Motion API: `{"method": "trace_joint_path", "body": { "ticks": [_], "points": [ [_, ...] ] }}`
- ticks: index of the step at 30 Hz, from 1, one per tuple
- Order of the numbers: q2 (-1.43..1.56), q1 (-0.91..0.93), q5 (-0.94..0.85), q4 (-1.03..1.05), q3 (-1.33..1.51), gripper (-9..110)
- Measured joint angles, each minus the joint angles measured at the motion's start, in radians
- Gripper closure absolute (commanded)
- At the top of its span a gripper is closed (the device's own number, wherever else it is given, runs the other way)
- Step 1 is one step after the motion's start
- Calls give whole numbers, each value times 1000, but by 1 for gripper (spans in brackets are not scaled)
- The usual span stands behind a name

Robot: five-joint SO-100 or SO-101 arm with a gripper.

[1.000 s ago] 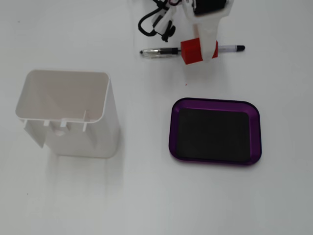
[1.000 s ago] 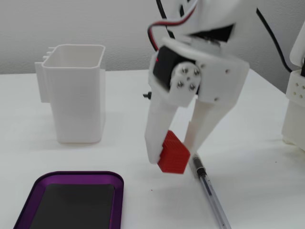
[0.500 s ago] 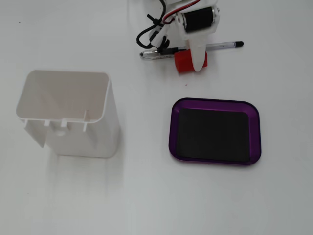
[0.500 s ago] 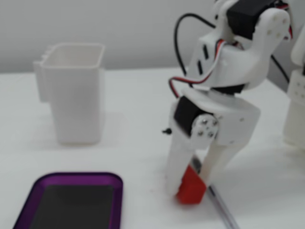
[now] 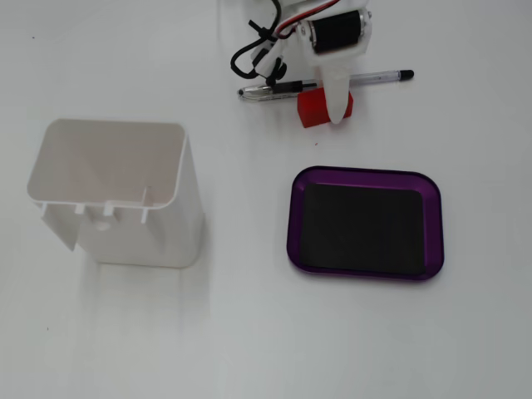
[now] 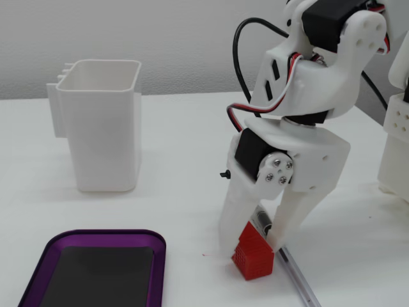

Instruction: Remove the cube from the box.

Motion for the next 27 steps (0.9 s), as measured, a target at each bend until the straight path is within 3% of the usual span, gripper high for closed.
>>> {"method": "trace_joint_path", "body": {
  "ticks": [7, 15, 20, 27],
  "points": [
    [97, 0, 0, 167, -184, 87],
    [471, 87, -5, 368, -337, 87],
    [784, 158, -5, 457, -204, 87],
    [1273, 210, -6, 468, 210, 86]
  ]
}}
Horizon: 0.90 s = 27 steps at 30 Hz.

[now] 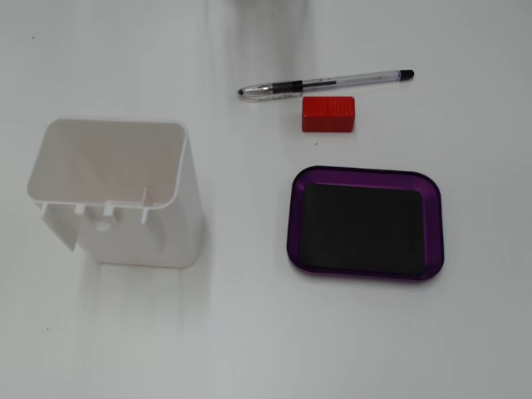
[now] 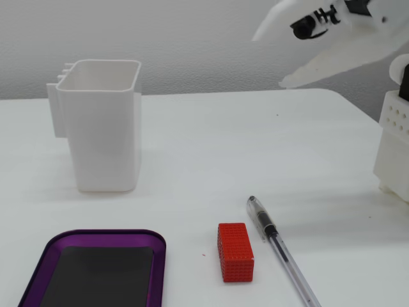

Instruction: Remove the cube from the box.

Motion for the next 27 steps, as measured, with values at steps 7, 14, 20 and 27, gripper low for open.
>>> {"method": "trace_joint_path", "body": {
  "ticks": [7, 14, 20, 27],
  "points": [
    [178, 17, 11, 0, 350, 86],
    [175, 18, 74, -2, 462, 87],
    [175, 18, 86, -37, 574, 87],
    [173, 12, 89, -43, 603, 103]
  ]
}}
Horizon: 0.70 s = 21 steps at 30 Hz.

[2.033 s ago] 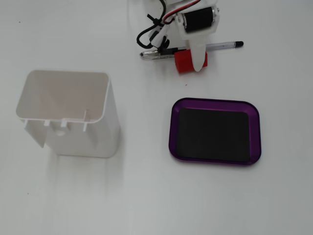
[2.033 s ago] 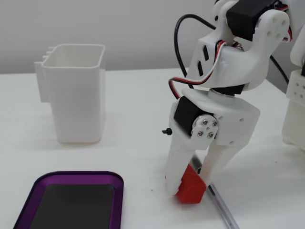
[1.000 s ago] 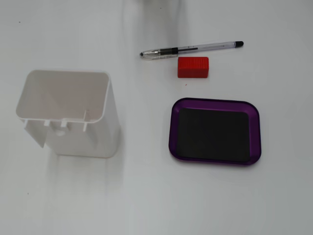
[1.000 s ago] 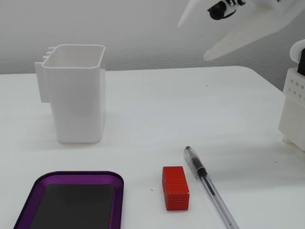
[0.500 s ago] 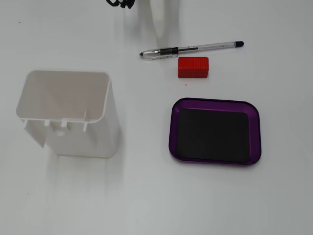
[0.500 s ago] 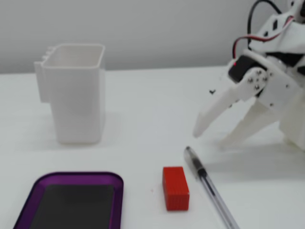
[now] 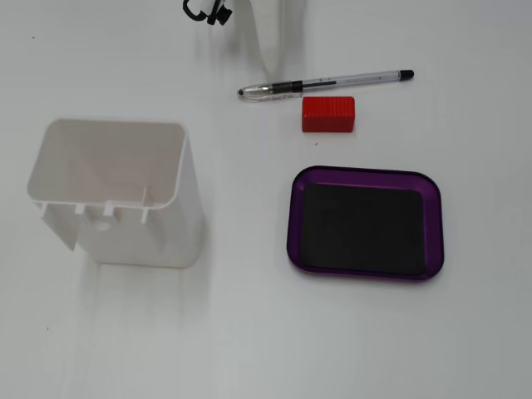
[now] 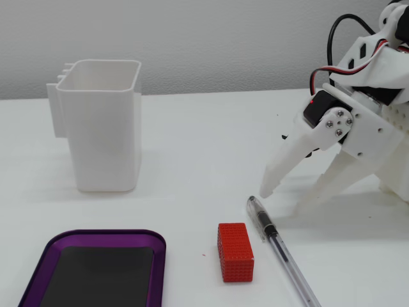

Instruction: Remove the cube from the box.

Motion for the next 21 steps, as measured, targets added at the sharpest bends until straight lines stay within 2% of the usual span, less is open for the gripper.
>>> {"method": "trace_joint_path", "body": {
  "ticks": [21],
  "points": [
    [0, 0, 0, 0, 2, 102]
  ]
}}
